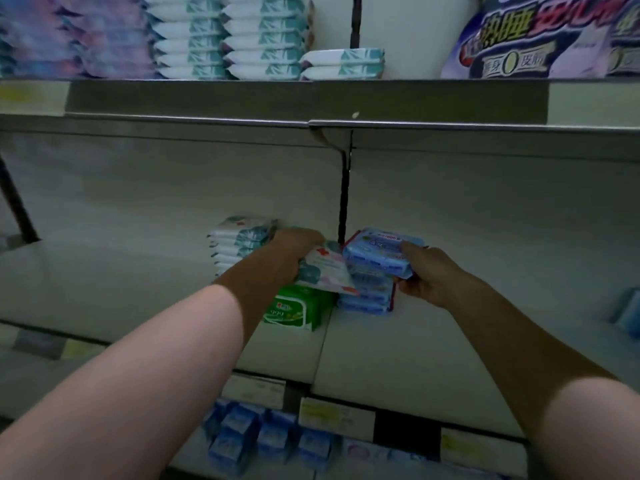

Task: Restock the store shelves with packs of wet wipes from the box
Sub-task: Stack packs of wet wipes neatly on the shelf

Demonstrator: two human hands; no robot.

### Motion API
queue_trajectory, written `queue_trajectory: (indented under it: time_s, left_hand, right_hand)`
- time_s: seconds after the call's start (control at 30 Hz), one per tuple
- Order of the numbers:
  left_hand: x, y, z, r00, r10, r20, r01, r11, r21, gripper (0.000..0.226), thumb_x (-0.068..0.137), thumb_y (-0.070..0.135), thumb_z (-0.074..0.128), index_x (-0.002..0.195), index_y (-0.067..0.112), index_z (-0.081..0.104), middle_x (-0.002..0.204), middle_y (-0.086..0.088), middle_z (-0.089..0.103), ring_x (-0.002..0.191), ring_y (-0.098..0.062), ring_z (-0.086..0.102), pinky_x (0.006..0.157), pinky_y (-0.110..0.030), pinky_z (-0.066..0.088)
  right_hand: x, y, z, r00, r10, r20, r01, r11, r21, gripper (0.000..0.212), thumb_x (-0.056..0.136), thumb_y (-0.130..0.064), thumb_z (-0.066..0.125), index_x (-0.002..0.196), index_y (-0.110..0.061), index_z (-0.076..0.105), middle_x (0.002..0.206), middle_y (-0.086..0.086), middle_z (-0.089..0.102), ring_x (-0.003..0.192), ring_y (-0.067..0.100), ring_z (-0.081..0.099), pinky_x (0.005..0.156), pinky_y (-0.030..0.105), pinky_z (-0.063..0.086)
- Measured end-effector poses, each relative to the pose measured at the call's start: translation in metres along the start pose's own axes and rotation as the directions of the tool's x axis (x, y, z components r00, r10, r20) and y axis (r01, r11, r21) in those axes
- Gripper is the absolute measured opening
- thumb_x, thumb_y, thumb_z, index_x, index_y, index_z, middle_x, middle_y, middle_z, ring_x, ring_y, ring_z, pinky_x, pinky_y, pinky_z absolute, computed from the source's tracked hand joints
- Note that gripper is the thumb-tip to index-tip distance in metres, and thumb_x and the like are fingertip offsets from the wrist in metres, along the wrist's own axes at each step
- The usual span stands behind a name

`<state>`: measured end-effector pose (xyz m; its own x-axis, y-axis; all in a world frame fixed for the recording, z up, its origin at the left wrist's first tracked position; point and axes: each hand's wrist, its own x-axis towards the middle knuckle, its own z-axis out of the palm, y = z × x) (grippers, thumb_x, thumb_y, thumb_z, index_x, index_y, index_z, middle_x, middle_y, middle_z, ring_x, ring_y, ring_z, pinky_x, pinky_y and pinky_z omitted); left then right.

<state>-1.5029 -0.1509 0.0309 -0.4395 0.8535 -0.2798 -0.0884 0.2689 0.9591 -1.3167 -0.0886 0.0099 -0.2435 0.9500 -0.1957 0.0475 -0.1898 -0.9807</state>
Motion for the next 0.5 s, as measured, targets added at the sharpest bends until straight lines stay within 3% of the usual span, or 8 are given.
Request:
queue_trajectory:
  time_s: [0.1, 0.17, 0.23, 0.37, 0.43, 0.5]
  left_hand:
    - [0.018, 0.008, -0.004, 0.998, -0.008, 0.063, 0.008, 1.000, -0.007, 0.028, 0.098, 0.015, 0.053, 0.071, 0.005, 0.054, 0.068, -0.012, 0.058, 0.057, -0.020, 0.055, 0.054, -0.029, 0.050]
    - [0.029, 0.009, -0.004, 0.992, -0.031, 0.124, 0.032, 1.000, -0.003, 0.028, 0.098, 0.016, 0.053, 0.071, 0.006, 0.054, 0.056, -0.009, 0.060, 0.044, -0.017, 0.056, 0.041, -0.022, 0.048]
    - [0.039, 0.008, 0.000, 0.983, -0.054, 0.177, 0.054, 0.999, 0.001, 0.027, 0.097, 0.015, 0.054, 0.072, 0.005, 0.055, 0.058, -0.010, 0.061, 0.043, -0.016, 0.056, 0.040, -0.021, 0.048]
    - [0.058, 0.001, 0.017, 0.967, -0.124, 0.221, 0.133, 0.991, -0.027, 0.024, 0.096, 0.009, 0.054, 0.073, 0.002, 0.054, 0.052, -0.010, 0.064, 0.044, -0.020, 0.061, 0.041, -0.029, 0.052]
    - [0.065, -0.001, 0.024, 0.961, -0.136, 0.239, 0.147, 0.989, -0.028, 0.022, 0.097, 0.009, 0.053, 0.076, 0.002, 0.055, 0.061, -0.012, 0.064, 0.052, -0.023, 0.061, 0.042, -0.030, 0.053]
    - [0.073, -0.002, 0.030, 0.961, -0.131, 0.242, 0.142, 0.989, -0.029, 0.022, 0.098, 0.008, 0.051, 0.077, 0.002, 0.054, 0.073, -0.013, 0.060, 0.057, -0.022, 0.058, 0.056, -0.033, 0.056]
  right_hand:
    - [0.019, 0.008, -0.003, 0.999, 0.044, -0.012, -0.045, 0.999, -0.031, 0.018, 0.101, -0.015, 0.040, 0.096, -0.009, 0.057, 0.073, 0.011, 0.054, 0.058, 0.018, 0.049, 0.036, 0.016, 0.043]
    - [0.030, 0.016, -0.002, 0.998, 0.049, -0.029, -0.051, 0.997, -0.059, 0.023, 0.101, -0.017, 0.042, 0.108, -0.004, 0.059, 0.075, 0.012, 0.053, 0.060, 0.018, 0.049, 0.037, 0.016, 0.044]
    - [0.039, 0.024, 0.002, 0.996, 0.053, -0.070, -0.057, 0.997, -0.058, 0.031, 0.101, -0.021, 0.046, 0.116, 0.003, 0.058, 0.076, 0.013, 0.052, 0.060, 0.019, 0.049, 0.035, 0.015, 0.043]
    - [0.058, 0.034, 0.011, 0.988, 0.068, -0.138, -0.077, 0.995, -0.058, 0.028, 0.100, -0.024, 0.050, 0.112, 0.000, 0.057, 0.074, 0.009, 0.052, 0.056, 0.017, 0.050, 0.032, 0.013, 0.038]
    - [0.066, 0.036, 0.014, 0.986, 0.075, -0.151, -0.084, 0.995, -0.053, 0.022, 0.099, -0.024, 0.051, 0.101, -0.002, 0.054, 0.070, 0.008, 0.052, 0.047, 0.014, 0.053, 0.031, 0.012, 0.038]
    - [0.074, 0.039, 0.016, 0.985, 0.078, -0.152, -0.090, 0.993, -0.070, 0.023, 0.099, -0.024, 0.051, 0.097, -0.002, 0.052, 0.069, 0.007, 0.051, 0.045, 0.013, 0.053, 0.031, 0.013, 0.039]
